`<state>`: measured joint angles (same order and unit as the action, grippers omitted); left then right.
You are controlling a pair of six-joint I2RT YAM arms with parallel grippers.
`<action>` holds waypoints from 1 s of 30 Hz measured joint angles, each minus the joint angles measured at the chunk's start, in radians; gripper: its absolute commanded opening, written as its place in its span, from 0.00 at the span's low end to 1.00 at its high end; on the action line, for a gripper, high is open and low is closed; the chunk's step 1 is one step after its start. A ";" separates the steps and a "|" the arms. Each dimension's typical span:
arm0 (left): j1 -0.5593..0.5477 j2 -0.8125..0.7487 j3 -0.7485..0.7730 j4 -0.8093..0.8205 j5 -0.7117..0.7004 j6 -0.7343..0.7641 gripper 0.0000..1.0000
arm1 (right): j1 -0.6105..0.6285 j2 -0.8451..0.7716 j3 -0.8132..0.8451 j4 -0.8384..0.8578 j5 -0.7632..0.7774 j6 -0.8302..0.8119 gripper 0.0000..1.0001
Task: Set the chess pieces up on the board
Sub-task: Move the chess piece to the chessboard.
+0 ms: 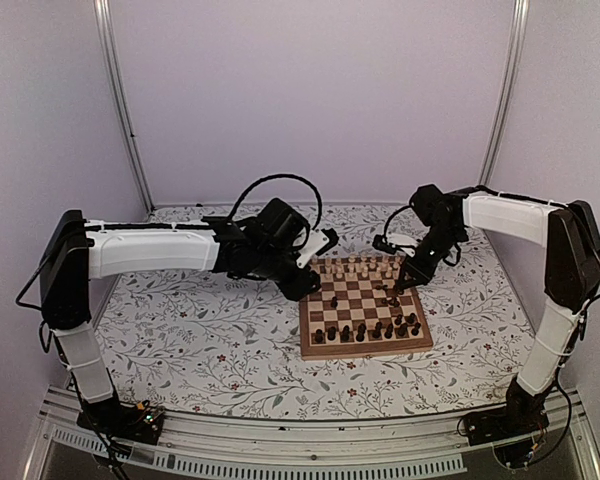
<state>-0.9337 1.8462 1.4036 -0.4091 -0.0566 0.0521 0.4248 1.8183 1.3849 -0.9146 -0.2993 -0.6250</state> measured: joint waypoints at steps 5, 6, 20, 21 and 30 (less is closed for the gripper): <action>0.000 0.000 0.000 0.000 0.000 0.000 0.51 | 0.069 -0.010 -0.004 -0.006 -0.016 -0.018 0.10; 0.000 0.000 0.000 0.000 0.000 0.000 0.51 | 0.087 -0.011 -0.005 -0.006 -0.021 -0.021 0.10; 0.000 0.000 0.000 0.000 -0.001 0.000 0.51 | 0.162 0.031 -0.031 -0.028 -0.030 -0.031 0.11; 0.000 0.000 0.000 0.000 -0.001 0.000 0.51 | 0.163 0.035 -0.034 -0.030 -0.027 -0.031 0.11; 0.000 0.000 0.000 0.000 -0.002 0.000 0.51 | 0.171 0.049 -0.051 -0.032 -0.024 -0.031 0.14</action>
<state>-0.9340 1.8465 1.4036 -0.4091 -0.0582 0.0525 0.5953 1.8675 1.3334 -0.9463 -0.3233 -0.6559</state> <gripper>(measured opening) 0.510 0.129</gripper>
